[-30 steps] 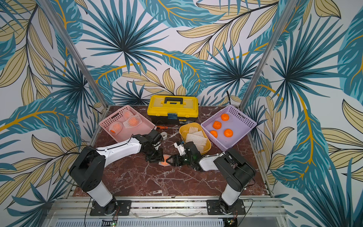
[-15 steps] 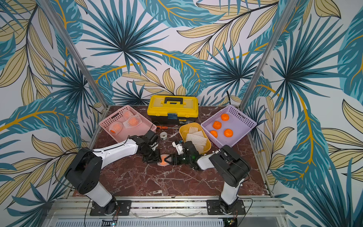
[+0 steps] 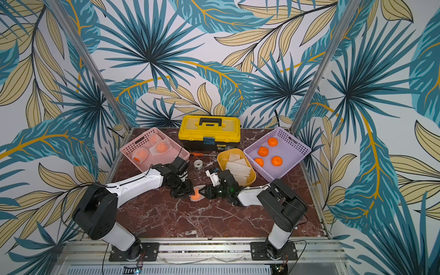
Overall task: Remove foam nets from oranges
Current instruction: Remove the foam net from the orange.
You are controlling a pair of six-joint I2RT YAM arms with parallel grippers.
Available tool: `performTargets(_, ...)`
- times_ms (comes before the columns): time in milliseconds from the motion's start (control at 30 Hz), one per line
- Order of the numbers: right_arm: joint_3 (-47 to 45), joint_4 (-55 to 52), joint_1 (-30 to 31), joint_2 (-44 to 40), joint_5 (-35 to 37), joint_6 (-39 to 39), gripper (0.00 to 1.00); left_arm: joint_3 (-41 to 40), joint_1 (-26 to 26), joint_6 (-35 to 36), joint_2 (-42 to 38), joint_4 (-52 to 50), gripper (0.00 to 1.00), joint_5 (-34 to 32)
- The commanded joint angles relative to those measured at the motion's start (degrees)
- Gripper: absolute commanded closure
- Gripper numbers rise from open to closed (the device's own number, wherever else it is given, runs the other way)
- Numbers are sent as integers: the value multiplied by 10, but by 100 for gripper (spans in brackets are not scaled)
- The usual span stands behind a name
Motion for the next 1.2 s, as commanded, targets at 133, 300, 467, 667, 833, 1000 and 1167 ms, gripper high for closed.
performTargets(133,28,-107,35,-57,116,-56,100,-2,21,-137,-78,59,33,64)
performTargets(300,47,-153,62,-68,189,-85,100,-42,35,-242,-76,172,26,148)
performTargets(467,46,-154,103,-76,254,-106,100,-60,35,-301,-52,224,17,175)
performTargets(667,52,-147,131,-66,292,-128,100,-64,35,-337,-30,261,11,192)
performTargets(833,53,-137,145,-66,291,-150,100,-80,36,-351,-24,249,12,174)
performTargets(1000,49,-126,156,-69,277,-175,99,-66,37,-341,-11,239,19,176)
performTargets(1167,51,-132,165,-69,286,-190,99,-65,39,-339,-2,235,28,180)
